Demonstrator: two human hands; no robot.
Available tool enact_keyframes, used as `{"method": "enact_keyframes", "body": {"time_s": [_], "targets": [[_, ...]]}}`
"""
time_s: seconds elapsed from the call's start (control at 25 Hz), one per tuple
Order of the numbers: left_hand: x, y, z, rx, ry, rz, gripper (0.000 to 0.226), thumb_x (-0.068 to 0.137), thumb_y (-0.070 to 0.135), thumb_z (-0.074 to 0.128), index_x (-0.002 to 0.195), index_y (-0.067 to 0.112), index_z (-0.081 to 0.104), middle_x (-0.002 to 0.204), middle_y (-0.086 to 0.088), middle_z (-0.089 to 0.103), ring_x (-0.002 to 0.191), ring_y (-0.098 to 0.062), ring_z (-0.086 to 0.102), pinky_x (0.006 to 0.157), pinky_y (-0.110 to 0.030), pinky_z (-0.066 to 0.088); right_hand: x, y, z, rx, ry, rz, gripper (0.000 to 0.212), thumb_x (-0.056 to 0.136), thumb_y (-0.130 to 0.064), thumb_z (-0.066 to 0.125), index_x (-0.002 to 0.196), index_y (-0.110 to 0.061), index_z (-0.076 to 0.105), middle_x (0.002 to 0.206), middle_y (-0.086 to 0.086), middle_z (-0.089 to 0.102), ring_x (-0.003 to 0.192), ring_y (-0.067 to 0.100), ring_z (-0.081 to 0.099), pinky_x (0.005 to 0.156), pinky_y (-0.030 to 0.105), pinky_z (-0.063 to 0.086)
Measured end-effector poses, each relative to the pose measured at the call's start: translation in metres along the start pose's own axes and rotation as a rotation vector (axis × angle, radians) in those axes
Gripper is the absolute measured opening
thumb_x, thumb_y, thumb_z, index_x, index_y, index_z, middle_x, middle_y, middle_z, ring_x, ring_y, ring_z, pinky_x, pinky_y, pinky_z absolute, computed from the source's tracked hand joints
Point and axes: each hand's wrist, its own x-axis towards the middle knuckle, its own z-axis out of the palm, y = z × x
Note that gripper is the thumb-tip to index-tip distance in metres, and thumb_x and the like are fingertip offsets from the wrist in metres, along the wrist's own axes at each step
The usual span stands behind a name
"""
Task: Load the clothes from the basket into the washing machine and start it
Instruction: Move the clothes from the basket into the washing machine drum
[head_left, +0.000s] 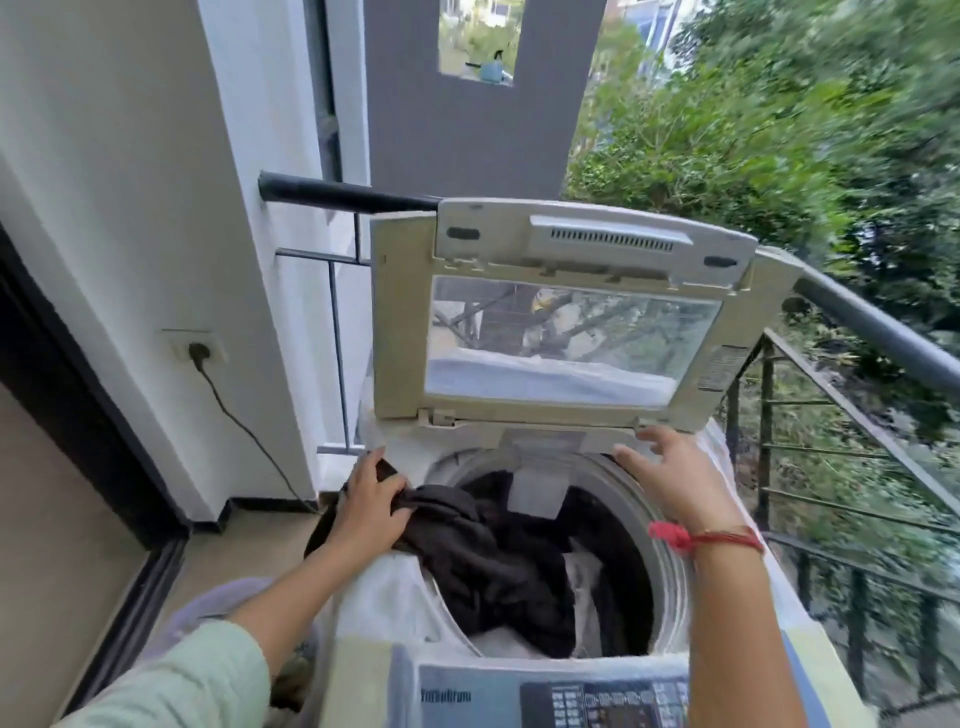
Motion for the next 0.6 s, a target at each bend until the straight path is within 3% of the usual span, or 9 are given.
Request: {"method": "enact_keyframes", "body": {"time_s": [0.2, 0.28, 0.4, 0.44, 0.52, 0.6], "targets": [[-0.029, 0.009, -0.007, -0.223, 0.204, 0.005, 0.016, 0.073, 0.002, 0.072, 0.084, 0.013, 0.073, 0.127, -0.012, 0.048, 0.119, -0.025, 0.051, 0.101, -0.025, 0.034, 0.012, -0.010, 0.069, -0.028, -0.261, -0.283, 0.052, 0.086, -0.034, 0.063, 0.132, -0.016, 0.048, 0.131, 0.008, 0.051, 0.122, 0.025, 0.049, 0.100, 0.035, 0.041], [-0.046, 0.008, -0.014, -0.248, 0.249, -0.008, 0.018, 0.070, 0.006, 0.077, 0.083, 0.018, 0.074, 0.114, -0.005, 0.054, 0.108, -0.016, 0.055, 0.093, -0.023, 0.038, 0.011, -0.023, 0.111, -0.060, -0.380, -0.380, 0.075, 0.078, -0.030, 0.072, 0.142, -0.019, 0.034, 0.142, 0.009, 0.039, 0.130, 0.029, 0.041, 0.105, 0.038, 0.038], [-0.064, 0.001, -0.025, -0.400, 0.196, -0.131, 0.039, 0.067, 0.027, 0.084, 0.101, 0.029, 0.065, 0.116, 0.005, 0.047, 0.107, -0.006, 0.050, 0.091, -0.023, 0.038, 0.014, -0.041, 0.173, -0.187, -0.585, -0.485, 0.114, 0.067, -0.027, 0.080, 0.150, -0.030, 0.002, 0.158, 0.008, 0.007, 0.141, 0.034, 0.021, 0.112, 0.047, 0.028], [-0.064, -0.003, -0.030, -0.493, 0.240, -0.245, 0.048, 0.067, 0.035, 0.083, 0.108, 0.030, 0.059, 0.118, 0.004, 0.045, 0.110, -0.009, 0.049, 0.092, -0.023, 0.037, 0.012, -0.044, 0.192, -0.229, -0.625, -0.541, 0.112, 0.069, -0.024, 0.078, 0.150, -0.031, 0.000, 0.157, 0.009, 0.012, 0.140, 0.034, 0.023, 0.111, 0.047, 0.030], [-0.057, -0.015, -0.033, -0.663, 0.351, -0.577, 0.068, 0.068, 0.054, 0.074, 0.124, 0.025, 0.047, 0.128, -0.002, 0.043, 0.122, -0.020, 0.045, 0.095, -0.029, 0.036, 0.005, -0.045, 0.220, -0.204, -0.622, -0.622, 0.087, 0.079, -0.017, 0.064, 0.148, -0.030, 0.014, 0.143, 0.012, 0.040, 0.127, 0.034, 0.044, 0.101, 0.041, 0.041], [-0.049, -0.033, -0.021, -0.780, 0.231, -0.902, 0.095, 0.069, 0.068, 0.066, 0.141, 0.016, 0.032, 0.144, -0.009, 0.036, 0.131, -0.028, 0.038, 0.101, -0.038, 0.034, 0.000, -0.037, 0.227, -0.139, -0.462, -0.637, 0.053, 0.083, -0.011, 0.052, 0.133, -0.027, 0.040, 0.118, 0.009, 0.057, 0.106, 0.035, 0.057, 0.083, 0.036, 0.047]]}}
